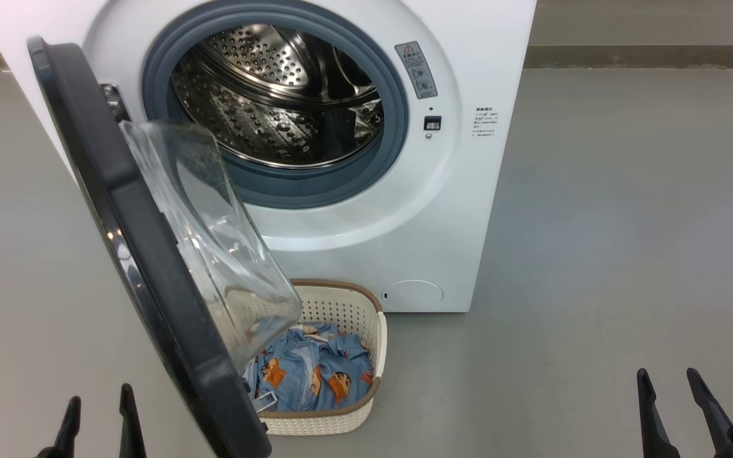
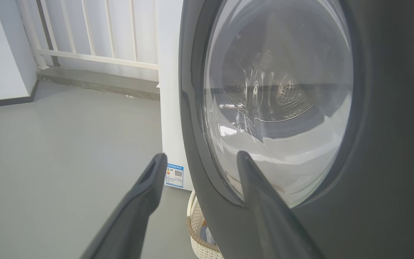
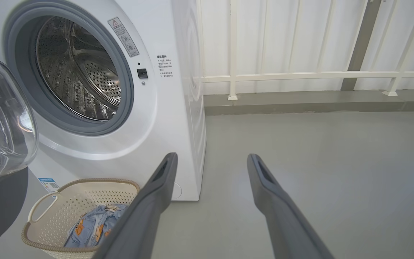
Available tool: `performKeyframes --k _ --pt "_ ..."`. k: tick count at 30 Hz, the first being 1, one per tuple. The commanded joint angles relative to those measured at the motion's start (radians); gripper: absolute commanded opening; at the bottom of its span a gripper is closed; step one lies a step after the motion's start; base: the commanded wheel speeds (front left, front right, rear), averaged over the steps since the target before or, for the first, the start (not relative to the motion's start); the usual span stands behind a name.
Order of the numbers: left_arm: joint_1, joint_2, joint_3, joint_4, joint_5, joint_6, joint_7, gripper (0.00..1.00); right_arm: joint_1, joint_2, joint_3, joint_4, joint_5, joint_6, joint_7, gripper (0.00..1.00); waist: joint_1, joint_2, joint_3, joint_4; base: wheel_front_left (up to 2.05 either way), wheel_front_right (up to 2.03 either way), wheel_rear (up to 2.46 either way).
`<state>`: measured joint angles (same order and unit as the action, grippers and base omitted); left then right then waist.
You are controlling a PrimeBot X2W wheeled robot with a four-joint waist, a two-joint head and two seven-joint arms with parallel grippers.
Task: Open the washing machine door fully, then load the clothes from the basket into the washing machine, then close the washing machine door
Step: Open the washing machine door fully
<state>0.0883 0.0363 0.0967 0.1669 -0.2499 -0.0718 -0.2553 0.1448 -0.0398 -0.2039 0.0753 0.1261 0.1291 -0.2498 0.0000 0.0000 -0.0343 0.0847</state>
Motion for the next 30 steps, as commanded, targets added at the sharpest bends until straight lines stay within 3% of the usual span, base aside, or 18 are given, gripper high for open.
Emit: performKeyframes --k 1,2,4,16,24,30 --pt "-0.020 0.014 0.036 -0.017 0.005 -0.002 -0.006 1.00 -0.016 -0.011 0.029 -0.024 0.004 0.002 -0.012 1.00 0.0000 0.0000 0.000 0.000 0.00 0.00 0.00" --pt "-0.020 0.014 0.036 -0.013 0.002 -0.002 -0.006 0.78 -0.016 -0.011 0.030 -0.025 0.005 0.002 -0.012 1.00 0.0000 0.0000 0.001 0.000 0.00 0.00 0.00" --pt "-0.022 0.014 0.038 -0.004 -0.008 -0.003 -0.006 0.00 -0.017 -0.011 0.031 -0.027 0.007 0.002 -0.012 1.00 0.0000 0.0000 0.002 0.000 0.00 0.00 0.00" --pt "-0.058 0.014 0.087 -0.028 -0.061 0.039 -0.006 0.00 -0.020 -0.011 0.027 -0.033 0.011 0.002 -0.012 1.00 0.0000 0.0000 0.010 0.010 0.00 0.00 0.00" --pt "-0.106 0.014 0.119 -0.254 -0.059 0.090 -0.006 0.00 -0.019 -0.011 0.016 -0.035 0.013 0.002 -0.012 1.00 0.0000 0.0000 0.007 0.030 0.00 0.00 0.00" --pt "-0.129 0.014 0.073 -0.443 -0.026 0.093 -0.006 0.00 -0.016 -0.011 0.014 -0.033 0.022 0.002 -0.012 1.00 0.0000 0.0000 0.001 0.052 0.00 0.00 0.00"
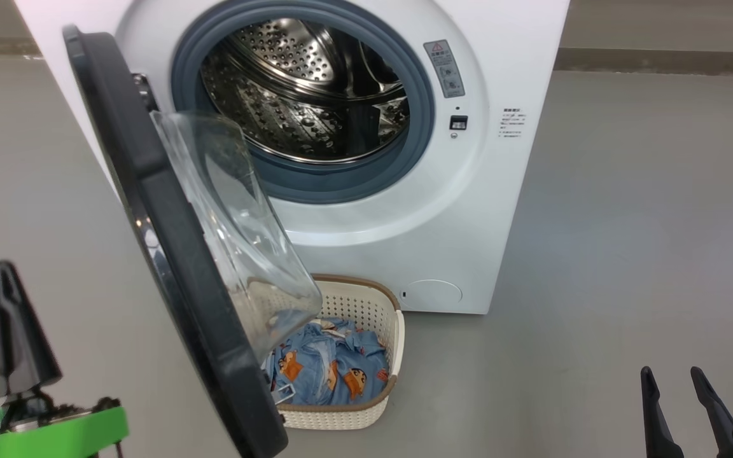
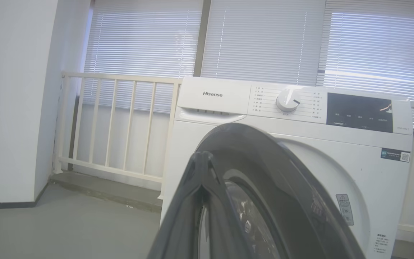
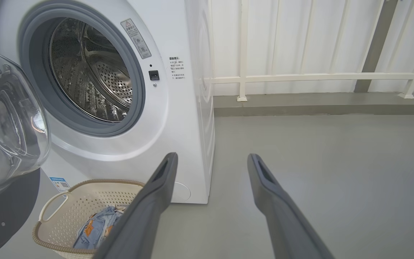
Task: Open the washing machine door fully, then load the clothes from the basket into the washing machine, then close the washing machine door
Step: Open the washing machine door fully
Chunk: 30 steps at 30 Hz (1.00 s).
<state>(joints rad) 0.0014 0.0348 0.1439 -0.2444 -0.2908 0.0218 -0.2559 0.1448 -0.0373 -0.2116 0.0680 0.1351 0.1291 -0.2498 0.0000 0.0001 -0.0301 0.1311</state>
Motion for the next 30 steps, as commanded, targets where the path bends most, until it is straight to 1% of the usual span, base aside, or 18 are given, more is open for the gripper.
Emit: performKeyframes --k 1,4,7,10,12,16,18,21,22,26,30 --pt "-0.045 0.016 0.009 -0.068 0.026 -0.003 -0.004 0.00 -0.016 -0.013 0.022 -0.025 0.014 0.002 -0.012 1.00 0.0000 -0.0001 -0.004 0.011 0.00 0.00 0.00" --pt "-0.059 0.016 -0.048 -0.191 0.043 -0.007 0.056 0.00 -0.018 -0.013 0.021 -0.022 0.020 0.002 -0.012 1.00 0.0000 -0.0001 -0.008 0.023 0.00 0.00 0.00" --pt "-0.073 0.016 -0.118 -0.306 0.028 0.009 0.141 0.00 -0.021 -0.013 0.016 -0.019 0.027 0.002 -0.012 1.00 0.0000 -0.0001 -0.010 0.032 0.00 0.00 0.00" --pt "-0.074 0.016 -0.223 -0.383 -0.010 0.030 0.231 0.00 -0.018 -0.013 0.014 -0.021 0.038 0.002 -0.012 1.00 0.0000 -0.0001 -0.011 0.045 0.00 0.00 0.00" --pt "-0.072 0.016 -0.307 -0.409 -0.051 0.047 0.281 0.00 -0.018 -0.013 0.014 -0.020 0.045 0.002 -0.012 1.00 0.0000 -0.0001 -0.009 0.055 0.00 0.00 0.00" --pt "-0.059 0.016 -0.445 -0.404 -0.124 0.087 0.349 0.00 -0.019 -0.013 0.017 -0.018 0.051 0.002 -0.012 1.00 0.0000 -0.0001 -0.004 0.069 0.00 0.00 0.00" --pt "-0.049 0.016 -0.495 -0.390 -0.172 0.108 0.366 0.00 -0.023 -0.013 0.017 -0.015 0.053 0.002 -0.012 1.00 0.0000 -0.0001 0.000 0.074 0.00 0.00 0.00" --pt "-0.034 0.015 -0.555 -0.351 -0.231 0.127 0.394 0.00 -0.033 -0.013 0.016 -0.008 0.054 0.002 -0.012 1.00 0.0000 -0.0001 0.007 0.082 0.00 0.00 0.00" --pt "-0.031 0.015 -0.567 -0.332 -0.235 0.131 0.404 0.00 -0.035 -0.013 0.016 -0.006 0.054 0.002 -0.012 1.00 0.0000 -0.0001 0.008 0.084 0.00 0.00 0.00" --pt "-0.015 0.015 -0.603 -0.263 -0.331 0.154 0.419 0.00 -0.042 -0.013 0.020 0.005 0.070 0.002 -0.012 1.00 0.0000 -0.0001 0.013 0.091 0.00 0.00 0.00" --pt "-0.007 0.015 -0.622 -0.191 -0.368 0.180 0.434 0.00 -0.043 -0.013 0.016 0.010 0.070 0.002 -0.012 1.00 0.0000 -0.0001 0.019 0.094 0.00 0.00 0.00"
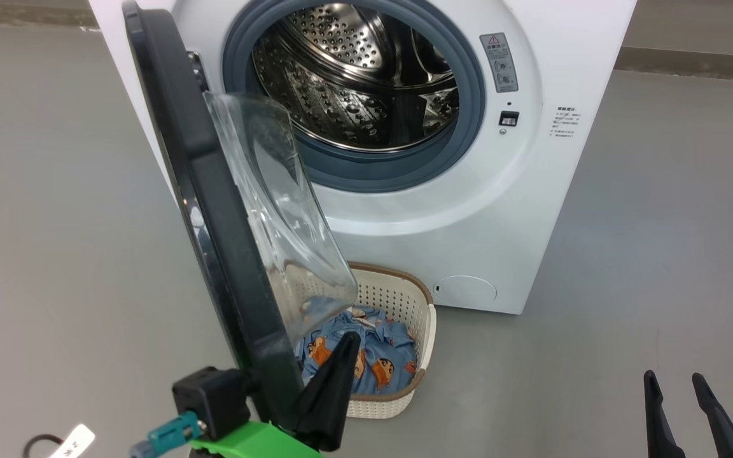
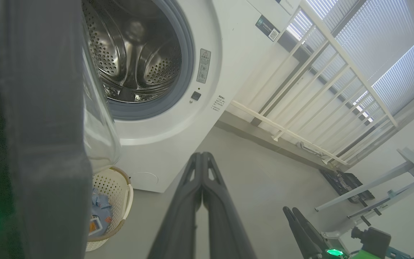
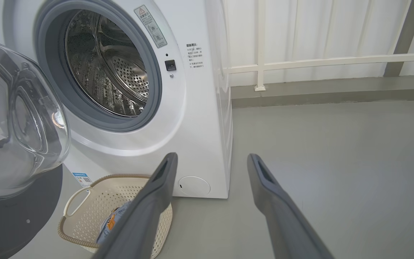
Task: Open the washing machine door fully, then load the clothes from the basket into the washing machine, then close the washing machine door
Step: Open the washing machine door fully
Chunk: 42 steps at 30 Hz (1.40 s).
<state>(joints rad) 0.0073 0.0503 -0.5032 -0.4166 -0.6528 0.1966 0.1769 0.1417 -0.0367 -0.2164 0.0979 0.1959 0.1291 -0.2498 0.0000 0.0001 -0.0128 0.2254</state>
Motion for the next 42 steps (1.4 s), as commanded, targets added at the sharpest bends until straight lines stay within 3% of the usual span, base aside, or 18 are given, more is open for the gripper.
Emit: performKeyframes --k 1,11,26,42 --pt "-0.010 0.000 0.022 -0.009 -0.008 0.010 0.005 0.00 -0.040 -0.014 0.020 -0.020 0.008 0.002 -0.012 1.00 0.0000 -0.0001 0.003 0.000 0.00 0.00 0.00" --pt "0.018 0.000 0.021 0.064 -0.036 0.053 -0.020 0.00 -0.041 -0.014 0.014 -0.009 0.007 0.002 -0.012 1.00 0.0000 -0.0001 0.016 0.011 0.00 0.00 0.00" --pt "-0.023 0.000 0.026 0.218 -0.083 0.112 -0.175 0.00 -0.047 -0.014 0.017 -0.007 -0.002 0.002 -0.012 1.00 0.0000 -0.0001 0.030 0.045 0.00 0.00 0.00" --pt "-0.036 0.029 0.077 0.249 -0.038 0.157 -0.228 0.00 -0.052 -0.014 0.028 -0.005 -0.001 0.002 -0.012 1.00 0.0000 -0.0001 0.056 0.188 0.00 0.00 0.00"
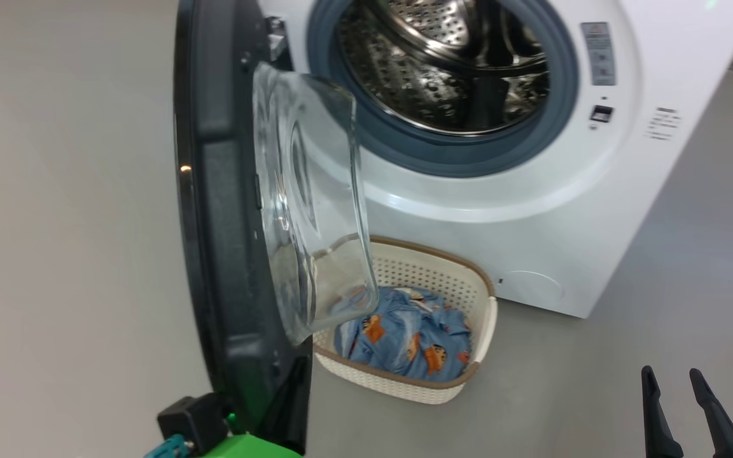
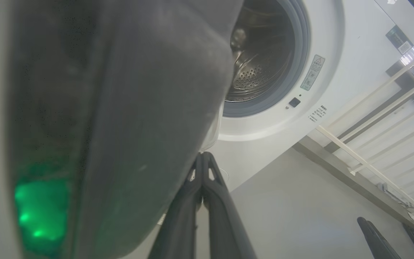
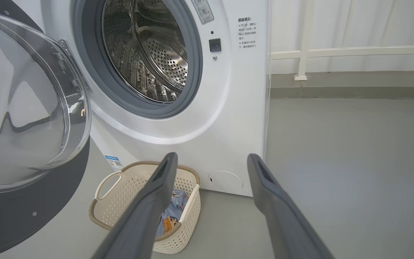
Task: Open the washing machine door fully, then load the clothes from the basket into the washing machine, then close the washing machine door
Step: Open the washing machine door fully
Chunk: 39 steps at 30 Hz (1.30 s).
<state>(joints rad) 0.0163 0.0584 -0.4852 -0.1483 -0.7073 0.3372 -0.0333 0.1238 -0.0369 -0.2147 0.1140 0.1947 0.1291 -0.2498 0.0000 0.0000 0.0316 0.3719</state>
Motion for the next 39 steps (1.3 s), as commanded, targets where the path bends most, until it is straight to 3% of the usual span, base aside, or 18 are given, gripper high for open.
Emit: performKeyframes --k 1,8,14,28,39 --pt "-0.045 0.025 0.065 -0.018 0.018 0.019 -0.022 0.00 -0.035 -0.013 0.026 -0.022 -0.001 0.002 -0.012 1.00 0.0000 0.0000 0.014 0.052 0.00 0.00 0.00" --pt "-0.068 0.064 0.134 0.039 0.043 0.043 -0.070 0.00 -0.041 -0.013 0.030 -0.023 -0.010 0.002 -0.012 1.00 0.0000 0.0000 0.027 0.117 0.00 0.00 0.00" --pt "-0.107 0.090 0.199 0.131 0.044 0.041 -0.122 0.00 -0.048 -0.013 0.039 -0.019 -0.013 0.002 -0.012 1.00 0.0000 0.0000 0.031 0.122 0.00 0.00 0.00" --pt "-0.295 0.110 0.452 0.469 0.017 -0.008 -0.227 0.00 -0.023 -0.039 0.053 -0.023 -0.016 0.002 -0.012 1.00 0.0000 0.0000 0.054 0.089 0.00 0.00 0.00" --pt "-0.435 0.093 0.671 0.652 0.190 -0.072 -0.228 0.00 -0.024 -0.077 0.073 -0.019 -0.010 0.002 -0.012 1.00 0.0000 0.0000 0.070 0.048 0.00 0.00 0.00"
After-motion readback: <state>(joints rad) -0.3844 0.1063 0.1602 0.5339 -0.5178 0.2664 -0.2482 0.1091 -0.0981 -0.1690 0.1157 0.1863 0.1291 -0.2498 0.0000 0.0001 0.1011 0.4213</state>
